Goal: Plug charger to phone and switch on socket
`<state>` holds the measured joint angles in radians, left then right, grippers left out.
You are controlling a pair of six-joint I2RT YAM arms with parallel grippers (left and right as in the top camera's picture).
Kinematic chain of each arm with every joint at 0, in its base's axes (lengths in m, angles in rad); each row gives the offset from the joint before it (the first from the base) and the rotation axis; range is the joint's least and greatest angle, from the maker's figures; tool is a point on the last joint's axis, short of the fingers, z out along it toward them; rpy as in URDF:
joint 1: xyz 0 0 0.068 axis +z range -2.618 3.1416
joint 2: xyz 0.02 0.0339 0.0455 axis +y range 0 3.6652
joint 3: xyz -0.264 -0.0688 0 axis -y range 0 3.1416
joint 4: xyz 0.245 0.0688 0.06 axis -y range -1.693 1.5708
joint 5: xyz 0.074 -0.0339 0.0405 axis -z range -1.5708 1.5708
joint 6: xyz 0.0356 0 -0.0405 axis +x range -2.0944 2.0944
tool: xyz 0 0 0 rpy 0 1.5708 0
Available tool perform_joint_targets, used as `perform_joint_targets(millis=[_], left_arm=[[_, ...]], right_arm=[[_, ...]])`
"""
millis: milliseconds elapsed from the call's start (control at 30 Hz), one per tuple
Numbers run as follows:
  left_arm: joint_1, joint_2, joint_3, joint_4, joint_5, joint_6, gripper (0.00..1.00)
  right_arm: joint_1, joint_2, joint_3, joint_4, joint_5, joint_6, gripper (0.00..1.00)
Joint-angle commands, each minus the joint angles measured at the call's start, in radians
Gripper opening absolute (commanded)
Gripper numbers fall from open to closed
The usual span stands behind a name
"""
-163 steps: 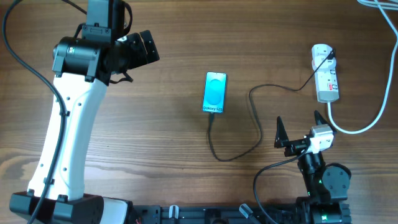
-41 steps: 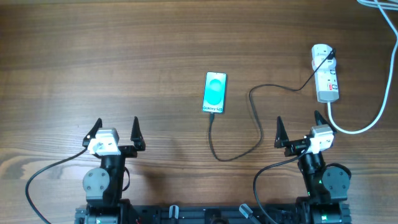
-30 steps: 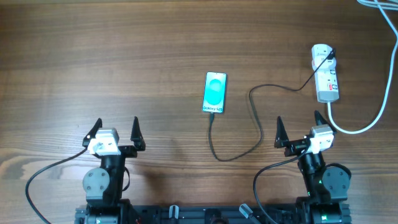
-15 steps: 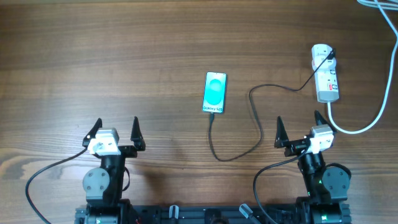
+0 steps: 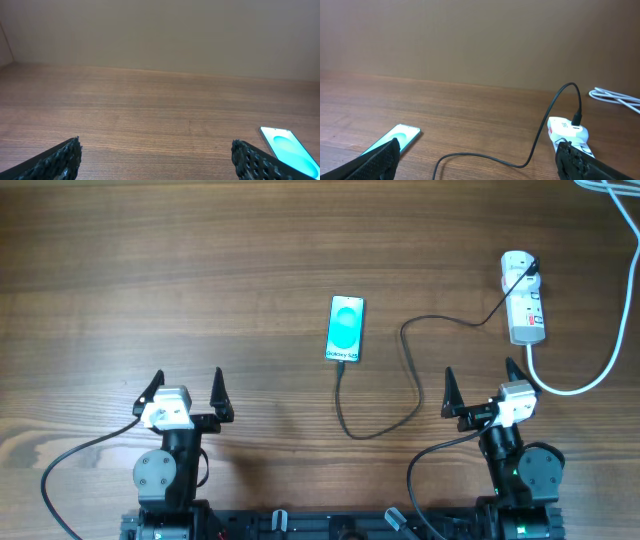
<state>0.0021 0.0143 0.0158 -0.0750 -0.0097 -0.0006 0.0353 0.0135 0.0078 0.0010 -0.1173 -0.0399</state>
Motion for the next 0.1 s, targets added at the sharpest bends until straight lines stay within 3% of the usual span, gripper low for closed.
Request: perform_joint_targets(millis=[0,67], left_arm=[[0.007,-0.011,-0.01,0.001,0.008,0.019,1.0],[0.007,-0.011,-0.01,0.001,0.008,0.019,1.0]], right_arm=[[-0.007,-0.009,-0.002,0.005,0.013,-0.012,1.0],[-0.007,-0.009,-0.002,0.005,0.013,-0.013,1.0]])
